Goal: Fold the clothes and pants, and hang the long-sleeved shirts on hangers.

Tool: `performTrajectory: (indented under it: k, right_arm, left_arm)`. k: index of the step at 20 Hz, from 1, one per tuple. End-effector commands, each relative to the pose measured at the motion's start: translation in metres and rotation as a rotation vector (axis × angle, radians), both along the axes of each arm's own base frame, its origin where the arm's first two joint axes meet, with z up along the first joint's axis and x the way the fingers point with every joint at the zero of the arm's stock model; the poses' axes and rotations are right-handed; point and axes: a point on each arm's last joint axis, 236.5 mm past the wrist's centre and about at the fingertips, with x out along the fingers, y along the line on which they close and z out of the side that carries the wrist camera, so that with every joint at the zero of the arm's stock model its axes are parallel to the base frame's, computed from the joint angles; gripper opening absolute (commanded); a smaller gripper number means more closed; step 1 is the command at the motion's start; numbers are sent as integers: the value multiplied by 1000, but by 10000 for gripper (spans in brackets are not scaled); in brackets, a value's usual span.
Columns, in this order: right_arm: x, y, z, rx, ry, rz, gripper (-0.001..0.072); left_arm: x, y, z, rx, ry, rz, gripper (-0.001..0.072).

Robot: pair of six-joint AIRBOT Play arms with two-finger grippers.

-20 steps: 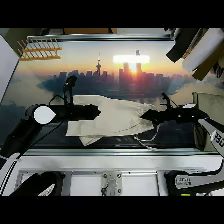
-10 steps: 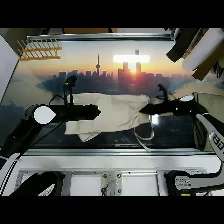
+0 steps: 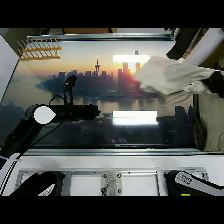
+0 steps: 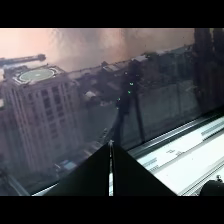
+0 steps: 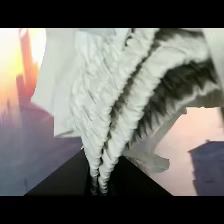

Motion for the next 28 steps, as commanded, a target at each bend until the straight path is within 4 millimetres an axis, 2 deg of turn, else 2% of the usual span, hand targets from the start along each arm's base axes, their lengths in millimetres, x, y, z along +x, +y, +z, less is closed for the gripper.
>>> performTrajectory:
  k: [1, 3, 5, 9, 11, 13, 16, 18, 21, 24, 28]
  right_arm:
    - [-46, -85, 30, 35, -34, -296, 16]
    - [-64, -105, 37, 21, -44, -354, 16]
    - [-78, -117, 43, 25, -48, -399, 16]
    - [-99, -123, 63, -22, -60, -448, 16]
    - [-121, -126, 62, -101, 15, -484, 16]
    - [-151, -127, 47, -168, 157, -501, 16]
    - [-200, -128, 11, -220, 375, -547, 16]
    - [-222, -117, -18, -203, 476, -539, 16]
    - [-240, -100, -52, -168, 563, -521, 17]
    - [-258, -87, -78, -140, 654, -499, 17]
    - [-269, -75, -97, -101, 712, -477, 18]
  left_arm:
    - [0, 0, 0, 1, -2, 0, 4]
    - [0, 0, 0, 1, -2, 0, 4]
    - [0, 0, 0, 1, -2, 0, 4]
    - [0, 0, 0, 1, -1, 0, 4]
    - [0, 0, 0, 1, -2, 0, 4]
    - [0, 0, 0, 1, -2, 0, 4]
    - [0, 0, 0, 2, -2, -1, 4]
    - [0, 0, 0, 6, -9, -9, 4]
    - [0, 0, 0, 10, -12, -15, 4]
    - [-3, 0, -2, 14, -5, -23, 4]
    - [-5, 0, -3, 21, 1, -35, 4]
